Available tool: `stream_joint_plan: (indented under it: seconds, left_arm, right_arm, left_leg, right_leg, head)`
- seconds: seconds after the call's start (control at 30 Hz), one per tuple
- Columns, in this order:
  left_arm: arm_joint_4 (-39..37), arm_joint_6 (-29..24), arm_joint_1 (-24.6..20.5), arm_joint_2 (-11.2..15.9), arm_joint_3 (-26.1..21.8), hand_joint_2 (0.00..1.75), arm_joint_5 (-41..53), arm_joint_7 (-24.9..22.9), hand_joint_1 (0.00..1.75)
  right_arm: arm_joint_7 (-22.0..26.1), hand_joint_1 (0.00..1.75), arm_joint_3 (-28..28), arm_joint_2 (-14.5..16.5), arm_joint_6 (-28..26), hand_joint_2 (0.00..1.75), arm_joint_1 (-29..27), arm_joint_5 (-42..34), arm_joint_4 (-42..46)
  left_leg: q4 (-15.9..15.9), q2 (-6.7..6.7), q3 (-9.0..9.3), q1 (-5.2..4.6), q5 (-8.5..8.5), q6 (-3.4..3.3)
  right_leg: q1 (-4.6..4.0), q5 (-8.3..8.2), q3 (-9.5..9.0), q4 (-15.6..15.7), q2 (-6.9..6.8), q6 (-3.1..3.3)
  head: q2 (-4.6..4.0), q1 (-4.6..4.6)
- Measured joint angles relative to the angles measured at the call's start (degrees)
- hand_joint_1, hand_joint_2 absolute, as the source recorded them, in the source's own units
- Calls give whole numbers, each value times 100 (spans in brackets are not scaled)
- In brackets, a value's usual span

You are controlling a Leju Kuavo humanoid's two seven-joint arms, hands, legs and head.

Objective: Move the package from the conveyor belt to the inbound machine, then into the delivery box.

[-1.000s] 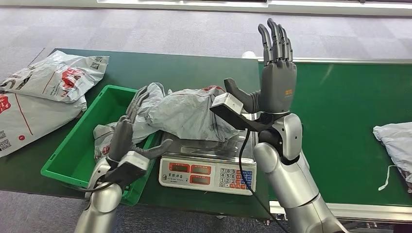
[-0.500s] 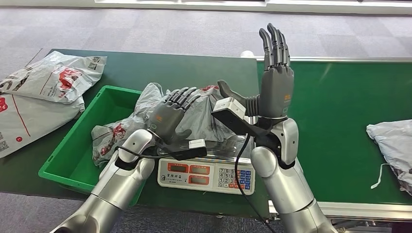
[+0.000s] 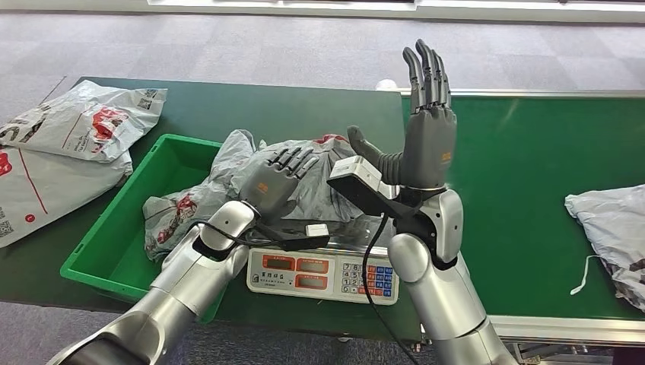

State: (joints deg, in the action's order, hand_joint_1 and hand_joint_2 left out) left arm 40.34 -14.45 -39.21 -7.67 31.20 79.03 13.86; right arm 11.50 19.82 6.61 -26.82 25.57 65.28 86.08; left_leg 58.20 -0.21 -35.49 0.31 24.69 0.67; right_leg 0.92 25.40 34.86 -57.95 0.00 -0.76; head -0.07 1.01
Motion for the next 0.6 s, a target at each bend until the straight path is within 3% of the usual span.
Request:
stream_joint_plan:
  seconds: [0.23,0.6]
  left_arm:
    - [-565,-272,-78,2,385,175,558,-550,175]
    - [-722,-397,-76,27,744,175,711,-1043,175]
  right_arm:
    - [26,0,-2,69,-2,175,-142,77,168]
    - [16,0,1,69,-168,175,-245,145,274]
  left_leg:
    - [-1,-1,0,0,1,1]
    - [-1,2,8,0,0,1]
  right_leg:
    - [-1,1,-1,0,-1,0]
    - [-4,0,-9,0,0,1]
  head:
    - [0,0]
    - [0,0]
